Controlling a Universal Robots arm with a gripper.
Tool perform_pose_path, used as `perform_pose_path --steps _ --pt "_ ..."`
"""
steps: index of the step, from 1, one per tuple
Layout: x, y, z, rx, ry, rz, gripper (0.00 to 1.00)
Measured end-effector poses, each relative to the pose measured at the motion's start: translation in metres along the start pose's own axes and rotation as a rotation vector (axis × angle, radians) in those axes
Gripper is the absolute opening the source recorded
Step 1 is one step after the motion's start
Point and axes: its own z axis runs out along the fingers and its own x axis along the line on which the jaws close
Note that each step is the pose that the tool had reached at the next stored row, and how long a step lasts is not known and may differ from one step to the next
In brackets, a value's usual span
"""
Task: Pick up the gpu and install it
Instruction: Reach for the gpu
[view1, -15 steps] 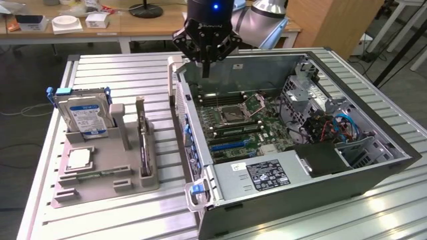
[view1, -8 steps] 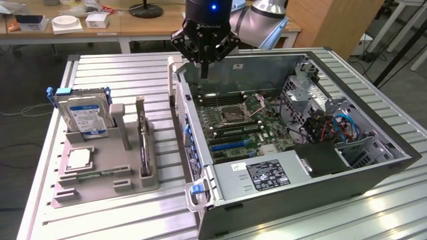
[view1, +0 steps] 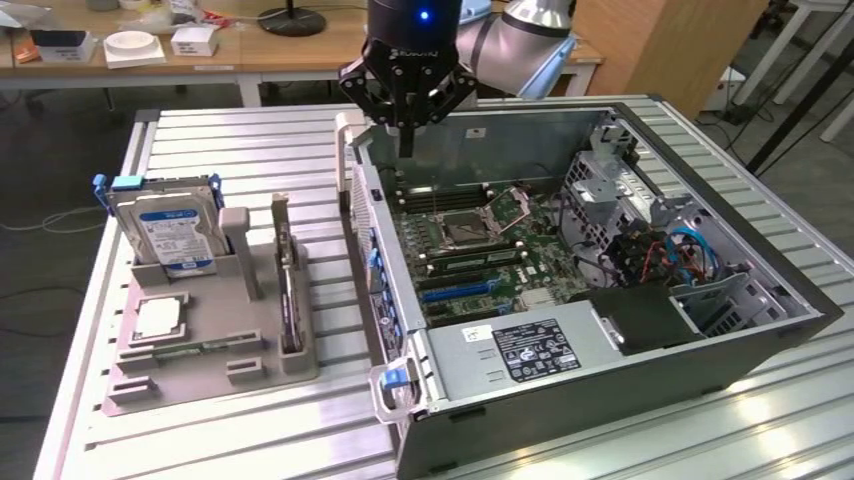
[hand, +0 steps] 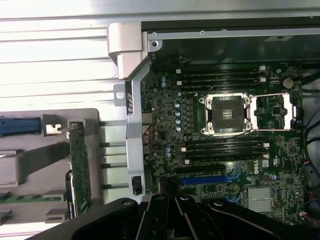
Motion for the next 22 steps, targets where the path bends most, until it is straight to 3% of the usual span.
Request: perform_pose_path --steps 22 --pt "0.0097 -0.0008 0.0022 0.0001 0.0000 0.000 0.11"
